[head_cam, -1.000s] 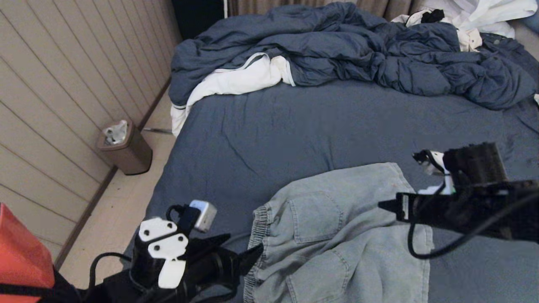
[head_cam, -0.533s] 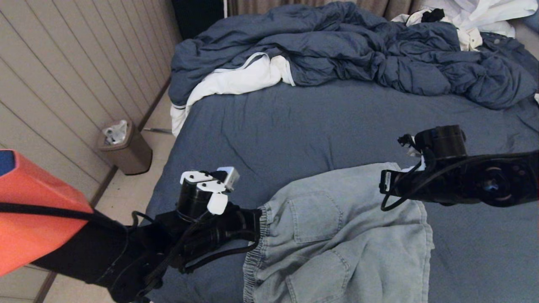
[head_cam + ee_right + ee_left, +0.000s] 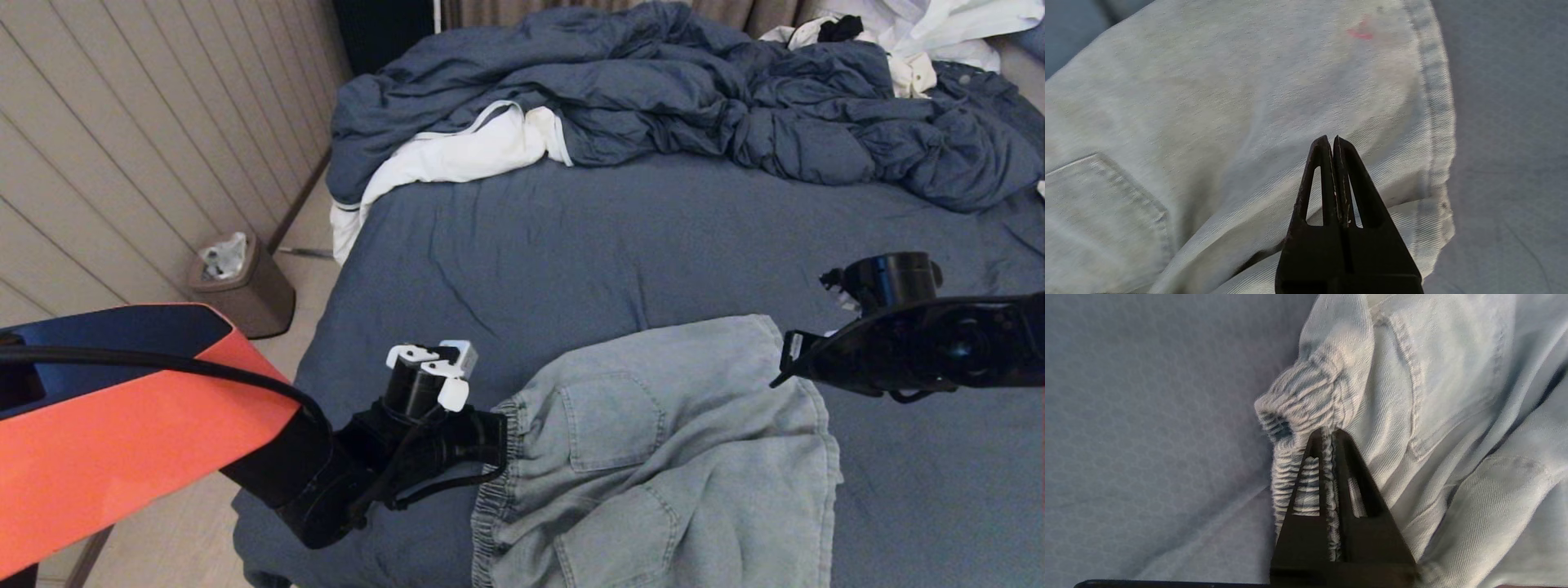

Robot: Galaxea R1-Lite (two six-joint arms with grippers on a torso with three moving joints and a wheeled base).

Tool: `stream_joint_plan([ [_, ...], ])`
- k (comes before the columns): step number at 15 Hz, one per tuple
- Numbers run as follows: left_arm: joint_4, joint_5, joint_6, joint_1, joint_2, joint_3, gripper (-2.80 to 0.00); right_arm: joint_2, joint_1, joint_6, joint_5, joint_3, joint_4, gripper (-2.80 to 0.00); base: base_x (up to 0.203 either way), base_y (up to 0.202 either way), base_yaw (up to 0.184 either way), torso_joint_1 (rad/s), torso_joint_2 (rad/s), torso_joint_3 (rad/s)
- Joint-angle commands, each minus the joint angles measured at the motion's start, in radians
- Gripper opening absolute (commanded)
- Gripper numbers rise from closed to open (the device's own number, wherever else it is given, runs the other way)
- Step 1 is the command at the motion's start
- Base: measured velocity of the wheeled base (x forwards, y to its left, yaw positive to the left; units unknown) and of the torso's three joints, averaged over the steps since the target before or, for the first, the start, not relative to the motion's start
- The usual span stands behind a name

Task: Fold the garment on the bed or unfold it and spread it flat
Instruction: Unford the blue shorts

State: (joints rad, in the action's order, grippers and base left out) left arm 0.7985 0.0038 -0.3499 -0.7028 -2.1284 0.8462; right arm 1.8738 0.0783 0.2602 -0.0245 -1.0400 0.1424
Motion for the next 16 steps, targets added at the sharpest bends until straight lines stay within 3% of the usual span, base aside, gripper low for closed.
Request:
stream_joint_plan([
  [1,0.005,0.001,0.003,0.002,-0.017,0.009,0.0,0.013,0.023,0.001,0.001,-0.002,0.002,-2.8,0.0,0.0,0.0,0.0,0.0,0.0],
  [3,0.006,0.001,0.013,0.008,-0.044,0.022,0.0,0.018,0.033,-0.001,0.001,0.002,0.002,-2.8,0.0,0.0,0.0,0.0,0.0,0.0],
  [5,0.031,0.001,0.063,0.036,-0.091,0.044,0.0,0.021,0.037,-0.009,0.003,0.003,0.002,-2.8,0.0,0.0,0.0,0.0,0.0,0.0],
  [16,0.021,0.001,0.098,0.029,-0.173,0.143,0.0,0.017,0.042,-0.009,0.004,0.015,0.005,-2.8,0.0,0.0,0.0,0.0,0.0,0.0],
])
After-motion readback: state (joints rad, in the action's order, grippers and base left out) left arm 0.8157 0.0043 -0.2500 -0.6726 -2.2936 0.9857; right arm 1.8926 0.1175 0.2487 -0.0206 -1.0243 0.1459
